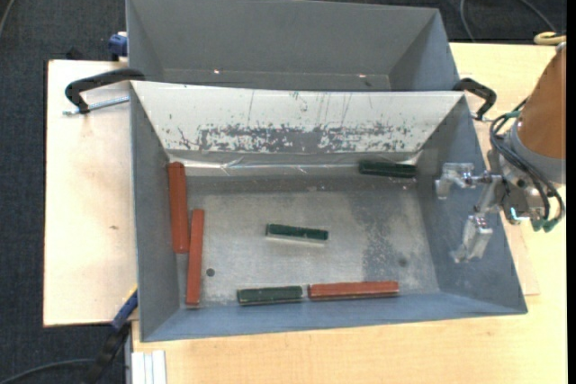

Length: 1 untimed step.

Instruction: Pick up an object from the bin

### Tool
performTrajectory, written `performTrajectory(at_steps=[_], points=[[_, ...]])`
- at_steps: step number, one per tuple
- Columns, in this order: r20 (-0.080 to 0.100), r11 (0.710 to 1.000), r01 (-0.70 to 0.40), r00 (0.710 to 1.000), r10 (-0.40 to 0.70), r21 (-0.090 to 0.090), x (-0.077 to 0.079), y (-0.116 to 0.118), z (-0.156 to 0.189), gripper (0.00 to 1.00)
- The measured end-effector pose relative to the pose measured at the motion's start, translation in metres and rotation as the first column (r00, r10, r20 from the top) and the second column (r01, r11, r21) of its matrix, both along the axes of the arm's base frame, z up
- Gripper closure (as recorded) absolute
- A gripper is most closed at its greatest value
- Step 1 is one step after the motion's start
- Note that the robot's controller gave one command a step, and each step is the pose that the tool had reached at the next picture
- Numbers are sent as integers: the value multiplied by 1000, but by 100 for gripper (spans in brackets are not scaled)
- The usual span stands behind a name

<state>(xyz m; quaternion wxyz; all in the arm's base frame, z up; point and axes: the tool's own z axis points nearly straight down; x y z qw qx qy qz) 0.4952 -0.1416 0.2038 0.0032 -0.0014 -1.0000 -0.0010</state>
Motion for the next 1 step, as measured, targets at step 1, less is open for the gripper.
performTrajectory(at_steps=[1], points=[[2,995,-104,995,104,3,29,43,-96,0]])
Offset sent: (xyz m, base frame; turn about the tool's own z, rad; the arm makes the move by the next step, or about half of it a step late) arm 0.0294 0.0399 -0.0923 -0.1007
